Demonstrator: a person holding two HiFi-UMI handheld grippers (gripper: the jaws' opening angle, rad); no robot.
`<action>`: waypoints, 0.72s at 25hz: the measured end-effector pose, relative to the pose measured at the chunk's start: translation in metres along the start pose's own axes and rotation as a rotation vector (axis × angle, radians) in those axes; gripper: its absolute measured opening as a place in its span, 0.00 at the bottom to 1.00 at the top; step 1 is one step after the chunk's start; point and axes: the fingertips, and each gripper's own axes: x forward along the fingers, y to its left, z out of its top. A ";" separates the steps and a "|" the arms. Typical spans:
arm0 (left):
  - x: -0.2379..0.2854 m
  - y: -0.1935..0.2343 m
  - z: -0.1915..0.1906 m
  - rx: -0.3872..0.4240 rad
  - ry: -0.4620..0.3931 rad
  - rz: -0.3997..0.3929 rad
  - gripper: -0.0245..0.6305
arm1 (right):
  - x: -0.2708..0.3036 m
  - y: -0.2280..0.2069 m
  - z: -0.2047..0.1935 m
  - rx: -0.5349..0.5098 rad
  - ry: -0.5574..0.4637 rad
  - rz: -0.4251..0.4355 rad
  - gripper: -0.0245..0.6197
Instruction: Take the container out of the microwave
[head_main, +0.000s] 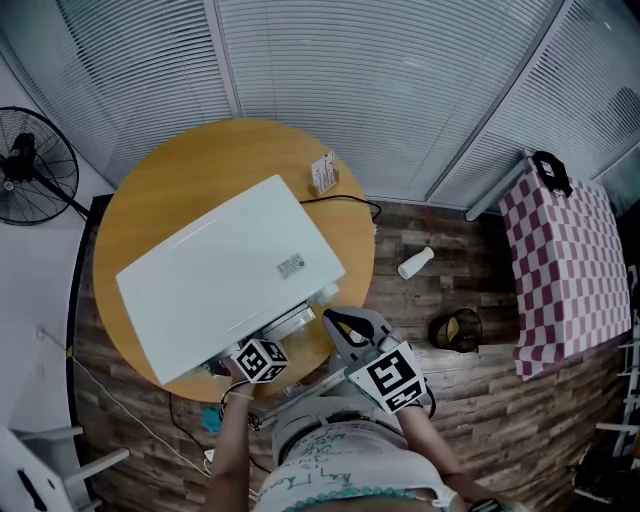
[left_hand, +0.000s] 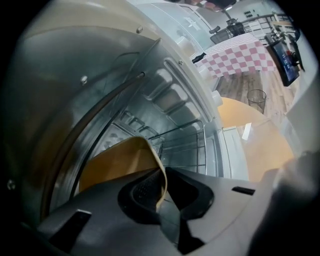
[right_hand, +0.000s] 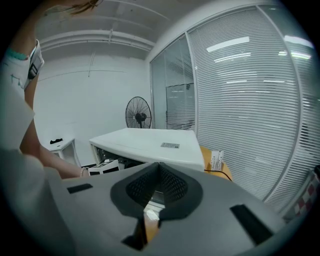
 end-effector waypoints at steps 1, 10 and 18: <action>-0.001 -0.001 0.000 -0.001 -0.001 -0.001 0.10 | 0.000 0.000 0.000 -0.001 -0.002 0.000 0.03; -0.008 -0.001 0.000 -0.035 0.009 -0.004 0.09 | -0.007 0.001 -0.002 -0.001 -0.003 -0.004 0.03; -0.019 -0.004 -0.003 -0.039 0.009 -0.010 0.09 | -0.010 0.001 -0.001 0.003 -0.008 -0.020 0.03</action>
